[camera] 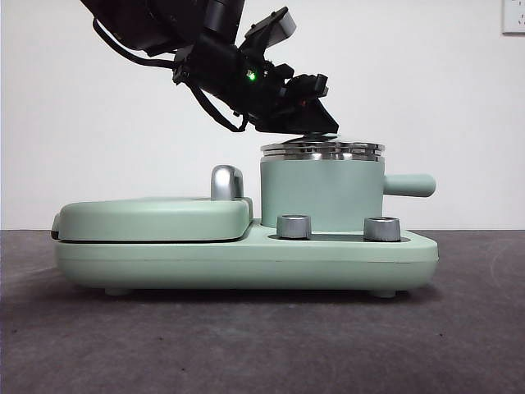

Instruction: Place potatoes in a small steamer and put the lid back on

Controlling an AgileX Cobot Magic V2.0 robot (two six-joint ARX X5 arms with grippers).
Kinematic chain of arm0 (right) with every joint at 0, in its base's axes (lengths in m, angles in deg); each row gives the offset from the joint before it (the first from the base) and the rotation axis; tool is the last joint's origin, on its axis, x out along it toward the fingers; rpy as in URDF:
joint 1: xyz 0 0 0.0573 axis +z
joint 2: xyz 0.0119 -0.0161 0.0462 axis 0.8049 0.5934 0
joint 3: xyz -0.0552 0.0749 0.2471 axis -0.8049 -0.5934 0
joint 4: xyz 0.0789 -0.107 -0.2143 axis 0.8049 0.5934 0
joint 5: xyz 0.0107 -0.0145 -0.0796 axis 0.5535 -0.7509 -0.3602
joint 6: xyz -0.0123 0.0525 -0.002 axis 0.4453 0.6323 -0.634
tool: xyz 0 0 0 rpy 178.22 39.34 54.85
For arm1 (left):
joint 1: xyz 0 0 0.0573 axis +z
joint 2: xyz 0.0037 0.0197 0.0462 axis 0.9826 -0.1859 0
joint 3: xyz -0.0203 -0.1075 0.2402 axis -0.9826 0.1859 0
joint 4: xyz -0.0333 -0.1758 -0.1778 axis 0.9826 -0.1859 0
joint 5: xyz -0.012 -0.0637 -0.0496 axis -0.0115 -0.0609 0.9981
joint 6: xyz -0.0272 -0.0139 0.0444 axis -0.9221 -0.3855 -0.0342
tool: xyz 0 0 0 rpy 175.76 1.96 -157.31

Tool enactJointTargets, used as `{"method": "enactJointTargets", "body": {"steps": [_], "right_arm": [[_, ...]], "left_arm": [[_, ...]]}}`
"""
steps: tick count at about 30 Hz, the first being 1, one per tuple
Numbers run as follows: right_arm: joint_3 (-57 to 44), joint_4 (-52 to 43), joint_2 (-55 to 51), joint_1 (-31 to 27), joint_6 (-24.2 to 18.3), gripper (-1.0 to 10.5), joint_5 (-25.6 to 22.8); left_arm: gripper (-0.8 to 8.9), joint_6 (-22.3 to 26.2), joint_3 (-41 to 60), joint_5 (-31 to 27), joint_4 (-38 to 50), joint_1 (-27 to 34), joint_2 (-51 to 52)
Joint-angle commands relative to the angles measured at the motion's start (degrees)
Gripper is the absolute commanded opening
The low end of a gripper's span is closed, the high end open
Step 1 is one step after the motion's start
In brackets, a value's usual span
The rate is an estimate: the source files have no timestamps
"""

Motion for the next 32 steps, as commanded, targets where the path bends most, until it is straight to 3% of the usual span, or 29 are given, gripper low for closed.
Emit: {"method": "enactJointTargets", "body": {"steps": [1, 32], "right_arm": [[0.5, -0.5, 0.1, 0.5, 0.7, 3.8, -0.3], [0.5, -0.5, 0.1, 0.5, 0.9, 3.8, -0.3]], "left_arm": [[0.14, -0.5, -2.1, 0.3, 1.5, -0.4, -1.5], [0.28, 0.2, -2.1, 0.3, -0.8, 0.3, -2.2]]}}
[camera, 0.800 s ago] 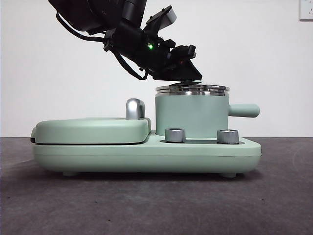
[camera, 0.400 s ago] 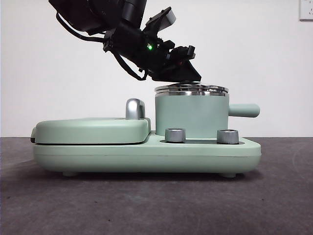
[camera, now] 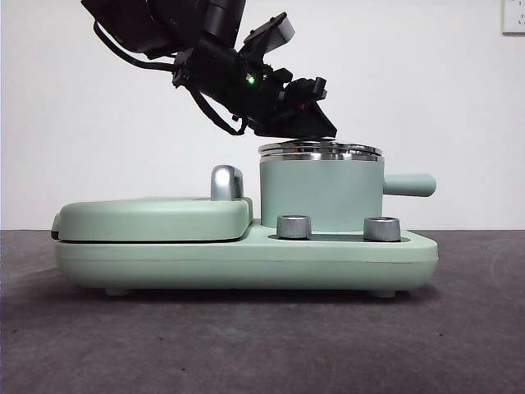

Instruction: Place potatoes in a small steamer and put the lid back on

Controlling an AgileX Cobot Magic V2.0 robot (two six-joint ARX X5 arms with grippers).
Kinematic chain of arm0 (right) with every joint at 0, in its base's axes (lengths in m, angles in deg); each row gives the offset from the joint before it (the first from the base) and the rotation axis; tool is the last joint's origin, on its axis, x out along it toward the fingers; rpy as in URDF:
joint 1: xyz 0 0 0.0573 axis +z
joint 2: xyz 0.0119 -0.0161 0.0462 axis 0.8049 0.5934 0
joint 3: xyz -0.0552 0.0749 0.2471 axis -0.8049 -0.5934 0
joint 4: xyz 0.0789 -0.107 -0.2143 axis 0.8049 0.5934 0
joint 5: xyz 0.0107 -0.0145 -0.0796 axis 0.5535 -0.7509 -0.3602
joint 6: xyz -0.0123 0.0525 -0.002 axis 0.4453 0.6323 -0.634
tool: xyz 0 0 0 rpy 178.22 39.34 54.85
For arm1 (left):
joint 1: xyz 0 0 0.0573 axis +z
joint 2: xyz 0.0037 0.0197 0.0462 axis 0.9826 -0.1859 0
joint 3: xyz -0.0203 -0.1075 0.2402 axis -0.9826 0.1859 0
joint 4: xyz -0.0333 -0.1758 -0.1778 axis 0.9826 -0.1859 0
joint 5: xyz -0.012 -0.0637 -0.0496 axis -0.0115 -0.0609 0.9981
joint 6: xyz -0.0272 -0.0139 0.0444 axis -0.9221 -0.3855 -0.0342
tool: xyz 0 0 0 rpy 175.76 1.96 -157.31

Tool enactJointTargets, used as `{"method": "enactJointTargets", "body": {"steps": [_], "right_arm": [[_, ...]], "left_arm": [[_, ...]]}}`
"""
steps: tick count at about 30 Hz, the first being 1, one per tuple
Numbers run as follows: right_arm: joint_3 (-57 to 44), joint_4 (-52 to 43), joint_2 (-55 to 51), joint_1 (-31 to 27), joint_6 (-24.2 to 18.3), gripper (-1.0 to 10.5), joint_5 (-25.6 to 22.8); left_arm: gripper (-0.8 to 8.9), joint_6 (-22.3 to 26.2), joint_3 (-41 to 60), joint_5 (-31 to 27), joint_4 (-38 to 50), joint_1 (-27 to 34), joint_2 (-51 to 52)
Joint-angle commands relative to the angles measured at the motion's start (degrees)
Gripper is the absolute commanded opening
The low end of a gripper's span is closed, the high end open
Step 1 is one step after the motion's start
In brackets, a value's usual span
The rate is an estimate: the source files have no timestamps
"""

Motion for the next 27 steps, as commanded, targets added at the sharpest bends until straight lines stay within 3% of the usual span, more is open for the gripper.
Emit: {"method": "enactJointTargets", "body": {"steps": [1, 13, 17, 21, 27], "right_arm": [[0.5, -0.5, 0.1, 0.5, 0.8, 3.8, -0.3], [0.5, 0.5, 0.1, 0.5, 0.9, 3.8, -0.3], [0.5, 0.8, 0.1, 0.5, 0.9, 3.8, -0.3], [0.5, 0.8, 0.1, 0.5, 0.9, 3.8, -0.3], [0.5, 0.8, 0.1, 0.5, 0.9, 3.8, -0.3]], "left_arm": [[0.28, 1.5, -1.6, 0.2, 0.5, -0.1, -1.7], [0.33, 2.1, -1.6, 0.2, 1.4, -0.1, -3.3], [1.27, 1.6, -1.6, 0.2, 1.4, -0.2, -3.3], [1.55, 0.5, -1.6, 0.3, 1.4, -0.2, -3.3], [2.25, -3.7, -1.6, 4.8, 1.4, -0.1, -3.0]]}}
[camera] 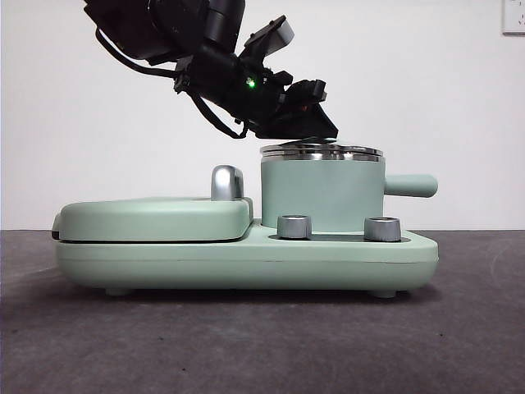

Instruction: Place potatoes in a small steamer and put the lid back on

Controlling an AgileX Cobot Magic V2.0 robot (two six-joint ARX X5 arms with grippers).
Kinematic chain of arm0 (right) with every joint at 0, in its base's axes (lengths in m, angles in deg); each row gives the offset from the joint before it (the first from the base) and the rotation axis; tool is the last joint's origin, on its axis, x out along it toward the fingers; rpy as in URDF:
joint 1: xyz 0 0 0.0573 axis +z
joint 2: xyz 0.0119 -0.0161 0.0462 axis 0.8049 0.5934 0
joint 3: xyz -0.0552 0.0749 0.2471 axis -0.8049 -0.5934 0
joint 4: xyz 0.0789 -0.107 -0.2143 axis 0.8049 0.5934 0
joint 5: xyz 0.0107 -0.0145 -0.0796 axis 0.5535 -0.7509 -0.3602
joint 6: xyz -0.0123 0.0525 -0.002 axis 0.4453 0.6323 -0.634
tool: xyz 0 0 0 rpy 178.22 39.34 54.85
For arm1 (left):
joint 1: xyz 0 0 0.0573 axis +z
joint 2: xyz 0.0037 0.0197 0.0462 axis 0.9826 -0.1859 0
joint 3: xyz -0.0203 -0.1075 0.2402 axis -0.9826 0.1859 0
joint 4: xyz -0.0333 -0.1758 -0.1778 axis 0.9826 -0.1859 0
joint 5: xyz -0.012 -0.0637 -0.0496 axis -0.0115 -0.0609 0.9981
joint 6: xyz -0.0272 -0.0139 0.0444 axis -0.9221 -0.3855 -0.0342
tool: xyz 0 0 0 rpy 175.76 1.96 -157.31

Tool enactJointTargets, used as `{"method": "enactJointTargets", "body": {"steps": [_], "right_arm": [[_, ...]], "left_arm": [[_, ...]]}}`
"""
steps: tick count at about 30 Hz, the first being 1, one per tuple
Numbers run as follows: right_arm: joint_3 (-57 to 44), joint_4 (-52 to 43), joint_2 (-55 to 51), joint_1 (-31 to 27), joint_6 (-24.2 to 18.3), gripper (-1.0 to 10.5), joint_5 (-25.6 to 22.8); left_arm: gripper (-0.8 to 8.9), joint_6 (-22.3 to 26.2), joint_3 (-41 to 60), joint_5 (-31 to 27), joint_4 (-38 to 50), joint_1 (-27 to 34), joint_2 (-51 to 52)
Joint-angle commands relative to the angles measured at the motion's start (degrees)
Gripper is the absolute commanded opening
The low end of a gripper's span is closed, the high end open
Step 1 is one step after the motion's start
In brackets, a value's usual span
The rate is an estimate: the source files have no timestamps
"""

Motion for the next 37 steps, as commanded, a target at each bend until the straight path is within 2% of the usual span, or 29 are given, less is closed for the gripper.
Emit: {"method": "enactJointTargets", "body": {"steps": [1, 4, 13, 17, 25, 31, 37], "right_arm": [[0.5, -0.4, 0.1, 0.5, 0.8, 3.8, -0.3], [0.5, -0.4, 0.1, 0.5, 0.8, 3.8, -0.3], [0.5, -0.4, 0.1, 0.5, 0.8, 3.8, -0.3], [0.5, -0.4, 0.1, 0.5, 1.1, 3.8, -0.3], [0.5, -0.4, 0.1, 0.5, 1.2, 3.8, -0.3], [0.5, -0.2, 0.1, 0.5, 1.2, 3.8, -0.3], [0.5, 1.7, 0.1, 0.5, 1.2, 3.8, -0.2]], "left_arm": [[2.32, -3.2, -1.2, 2.1, -0.1, -0.5, -1.8], [2.51, -4.9, -1.2, 2.9, -0.1, -0.5, -1.6], [2.67, -3.7, -1.2, 2.8, 0.5, 0.0, 0.1], [3.73, -3.7, -1.2, 2.7, 1.4, 0.8, 0.2], [3.79, -3.3, -1.2, 2.7, 2.4, 1.7, 1.4], [3.73, -4.2, -1.2, 2.7, -8.4, 3.8, 10.8], [3.73, -4.0, -1.0, 3.6, -26.6, 7.4, 22.0]]}}
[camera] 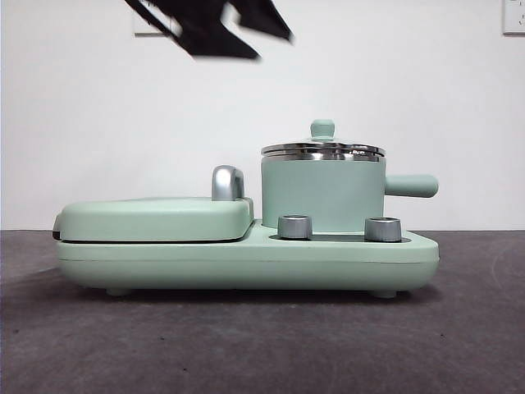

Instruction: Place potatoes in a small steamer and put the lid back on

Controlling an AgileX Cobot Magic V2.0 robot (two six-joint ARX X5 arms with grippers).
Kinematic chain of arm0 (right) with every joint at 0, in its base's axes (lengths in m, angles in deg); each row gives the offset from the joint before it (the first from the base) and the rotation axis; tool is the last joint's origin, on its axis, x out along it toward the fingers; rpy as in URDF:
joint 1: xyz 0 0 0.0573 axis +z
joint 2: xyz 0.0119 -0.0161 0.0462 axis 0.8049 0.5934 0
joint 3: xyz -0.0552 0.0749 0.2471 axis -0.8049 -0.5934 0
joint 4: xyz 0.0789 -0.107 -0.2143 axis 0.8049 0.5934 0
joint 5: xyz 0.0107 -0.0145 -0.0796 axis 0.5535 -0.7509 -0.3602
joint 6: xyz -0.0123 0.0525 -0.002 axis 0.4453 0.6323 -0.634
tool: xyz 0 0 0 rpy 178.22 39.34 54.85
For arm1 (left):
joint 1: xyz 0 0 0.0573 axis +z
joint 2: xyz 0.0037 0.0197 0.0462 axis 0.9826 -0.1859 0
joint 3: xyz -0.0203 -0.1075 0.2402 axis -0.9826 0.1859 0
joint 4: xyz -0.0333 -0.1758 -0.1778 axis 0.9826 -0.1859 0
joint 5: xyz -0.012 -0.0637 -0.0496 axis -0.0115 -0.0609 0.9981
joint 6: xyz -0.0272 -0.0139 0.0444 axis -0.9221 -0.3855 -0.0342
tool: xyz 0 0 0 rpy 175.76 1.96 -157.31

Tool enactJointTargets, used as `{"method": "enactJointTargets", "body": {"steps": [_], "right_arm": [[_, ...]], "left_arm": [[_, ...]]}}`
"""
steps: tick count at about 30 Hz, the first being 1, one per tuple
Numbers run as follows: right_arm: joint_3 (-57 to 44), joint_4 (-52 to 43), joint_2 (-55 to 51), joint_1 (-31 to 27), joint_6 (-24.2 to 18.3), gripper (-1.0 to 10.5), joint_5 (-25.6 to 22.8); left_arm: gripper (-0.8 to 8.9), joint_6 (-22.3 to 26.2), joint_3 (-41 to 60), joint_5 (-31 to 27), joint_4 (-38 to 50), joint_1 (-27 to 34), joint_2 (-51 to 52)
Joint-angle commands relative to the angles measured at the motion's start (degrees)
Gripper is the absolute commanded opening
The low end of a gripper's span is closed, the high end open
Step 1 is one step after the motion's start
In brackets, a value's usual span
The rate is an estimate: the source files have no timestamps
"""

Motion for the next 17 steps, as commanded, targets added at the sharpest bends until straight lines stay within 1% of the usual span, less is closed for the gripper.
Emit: {"method": "enactJointTargets", "body": {"steps": [1, 5, 9, 13, 17], "right_arm": [[0.5, 0.4, 0.1, 0.5, 1.1, 3.8, -0.2], [0.5, 1.0, 0.1, 0.5, 1.1, 3.8, 0.2], [0.5, 1.3, 0.1, 0.5, 1.1, 3.8, 0.2], [0.5, 1.7, 0.1, 0.5, 1.7, 3.8, 0.2], [0.5, 1.9, 0.1, 0.5, 2.9, 3.8, 0.3]], "left_arm": [[3.73, -0.2, -0.7, 1.1, -8.0, 0.9, 2.8], [3.72, -0.4, 2.9, 3.3, -14.1, 2.3, 9.4], [3.69, -3.1, 12.4, 3.2, -14.4, 2.3, 18.0], [3.67, -7.5, 25.0, 1.8, -13.0, 2.3, 28.9], [3.66, -10.1, 35.0, -2.2, -15.6, 2.3, 41.5]]}}
